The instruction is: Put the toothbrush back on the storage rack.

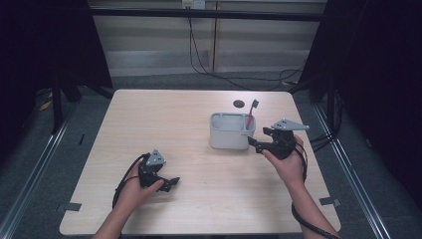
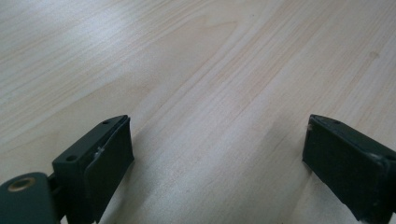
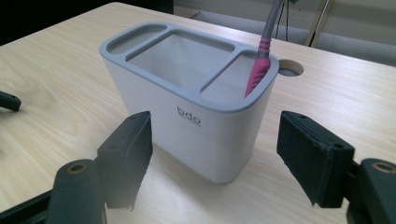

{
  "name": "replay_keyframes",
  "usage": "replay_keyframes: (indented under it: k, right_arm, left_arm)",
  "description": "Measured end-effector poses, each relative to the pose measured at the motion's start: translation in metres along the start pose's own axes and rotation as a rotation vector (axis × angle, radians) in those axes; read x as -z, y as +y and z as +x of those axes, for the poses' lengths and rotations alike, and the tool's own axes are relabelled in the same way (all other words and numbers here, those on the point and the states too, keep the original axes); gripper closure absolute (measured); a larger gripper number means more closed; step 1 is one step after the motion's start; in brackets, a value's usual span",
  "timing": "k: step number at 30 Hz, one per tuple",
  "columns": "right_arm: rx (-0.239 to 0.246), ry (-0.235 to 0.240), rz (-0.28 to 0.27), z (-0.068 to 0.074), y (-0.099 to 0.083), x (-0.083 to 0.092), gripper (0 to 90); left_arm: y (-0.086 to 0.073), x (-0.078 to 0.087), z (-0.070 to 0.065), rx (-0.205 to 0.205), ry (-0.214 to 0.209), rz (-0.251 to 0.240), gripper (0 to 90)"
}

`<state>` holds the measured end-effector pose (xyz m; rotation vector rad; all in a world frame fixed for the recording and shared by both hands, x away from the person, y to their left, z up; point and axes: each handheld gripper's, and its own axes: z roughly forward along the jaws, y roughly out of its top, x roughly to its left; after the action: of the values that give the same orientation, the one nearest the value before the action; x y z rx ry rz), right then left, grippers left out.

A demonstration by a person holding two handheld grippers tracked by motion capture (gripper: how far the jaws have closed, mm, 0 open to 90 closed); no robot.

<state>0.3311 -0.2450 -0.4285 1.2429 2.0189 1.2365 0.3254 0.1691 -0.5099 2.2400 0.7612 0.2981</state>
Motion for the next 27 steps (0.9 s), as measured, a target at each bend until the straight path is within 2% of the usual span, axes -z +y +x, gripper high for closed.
replay_keyframes:
  k: [27]
  right_arm:
    - [-0.019,0.046,0.072,-0.003,-0.04,0.0,27.5]
  left_arm:
    - [0.0,0.0,0.0,-0.001,-0.001,0.0,8.1]
